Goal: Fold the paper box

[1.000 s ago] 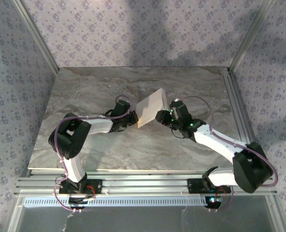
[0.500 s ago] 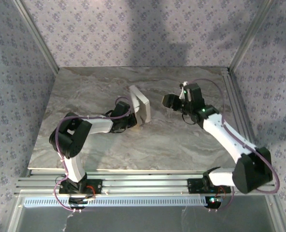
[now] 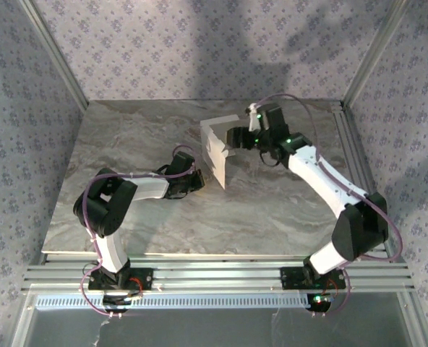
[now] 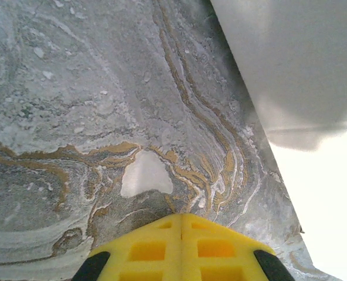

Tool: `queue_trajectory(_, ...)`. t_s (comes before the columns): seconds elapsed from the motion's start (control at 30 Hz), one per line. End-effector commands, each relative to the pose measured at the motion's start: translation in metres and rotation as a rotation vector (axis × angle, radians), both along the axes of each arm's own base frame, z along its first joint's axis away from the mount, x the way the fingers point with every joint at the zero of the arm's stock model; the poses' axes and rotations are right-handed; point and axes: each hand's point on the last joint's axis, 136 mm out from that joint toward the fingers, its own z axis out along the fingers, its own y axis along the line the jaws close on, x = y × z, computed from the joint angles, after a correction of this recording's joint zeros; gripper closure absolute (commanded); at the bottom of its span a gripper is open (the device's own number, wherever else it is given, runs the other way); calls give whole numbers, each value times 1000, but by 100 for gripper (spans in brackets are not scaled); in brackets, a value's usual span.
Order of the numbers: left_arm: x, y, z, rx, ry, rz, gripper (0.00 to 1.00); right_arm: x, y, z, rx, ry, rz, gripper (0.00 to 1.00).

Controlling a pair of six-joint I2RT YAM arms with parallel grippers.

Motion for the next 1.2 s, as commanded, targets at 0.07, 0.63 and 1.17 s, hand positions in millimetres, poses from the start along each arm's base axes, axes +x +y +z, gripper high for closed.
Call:
queue_trajectory(0.07, -4, 11, 7, 27, 1, 16, 100, 32, -13, 39, -25, -138, 23, 31)
queue_trajectory(0.63, -15, 18, 113, -108, -182, 45, 69, 38, -21, -54, -348, -373, 353, 52)
queue_trajectory(1.17, -37, 32, 164, -155, -252, 53, 64, 100, 7, -78, -374, -342, 243, 56)
